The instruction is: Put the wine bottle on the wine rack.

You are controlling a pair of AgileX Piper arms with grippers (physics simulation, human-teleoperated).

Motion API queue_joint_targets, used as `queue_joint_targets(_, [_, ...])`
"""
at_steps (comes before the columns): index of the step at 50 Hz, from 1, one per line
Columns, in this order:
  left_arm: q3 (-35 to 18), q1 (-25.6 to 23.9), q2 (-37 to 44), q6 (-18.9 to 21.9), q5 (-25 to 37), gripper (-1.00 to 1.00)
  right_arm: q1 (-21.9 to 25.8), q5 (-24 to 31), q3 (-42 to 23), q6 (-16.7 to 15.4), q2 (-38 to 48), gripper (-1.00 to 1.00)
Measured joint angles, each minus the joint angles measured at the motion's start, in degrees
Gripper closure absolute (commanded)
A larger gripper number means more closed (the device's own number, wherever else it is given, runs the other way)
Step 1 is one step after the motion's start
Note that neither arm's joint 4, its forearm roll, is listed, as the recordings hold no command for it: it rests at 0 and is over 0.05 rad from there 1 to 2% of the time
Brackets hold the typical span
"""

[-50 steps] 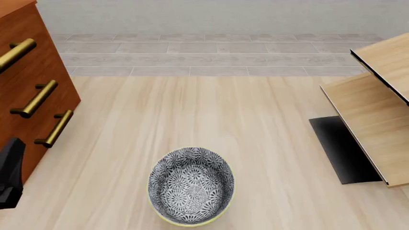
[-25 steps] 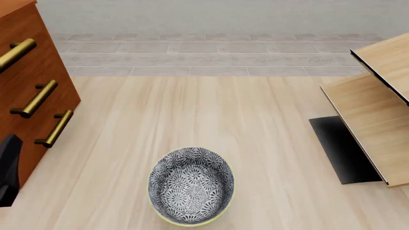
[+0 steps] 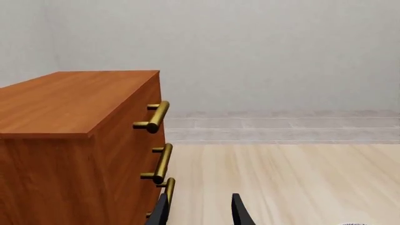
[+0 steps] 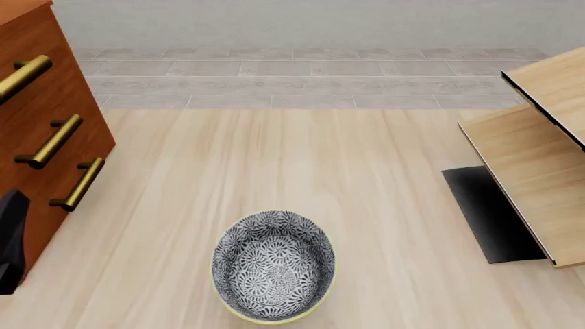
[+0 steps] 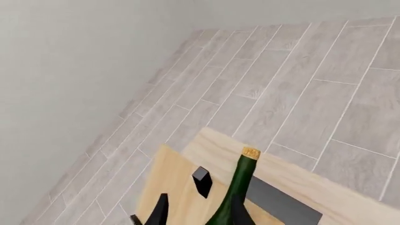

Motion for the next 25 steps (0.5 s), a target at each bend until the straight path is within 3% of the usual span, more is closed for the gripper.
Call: queue_joint_targets(25, [-0.73,-0.21,0.0,0.17,0.55,-1.0,6.95,1.47,1.05,-2.82,-7.35,-1.0])
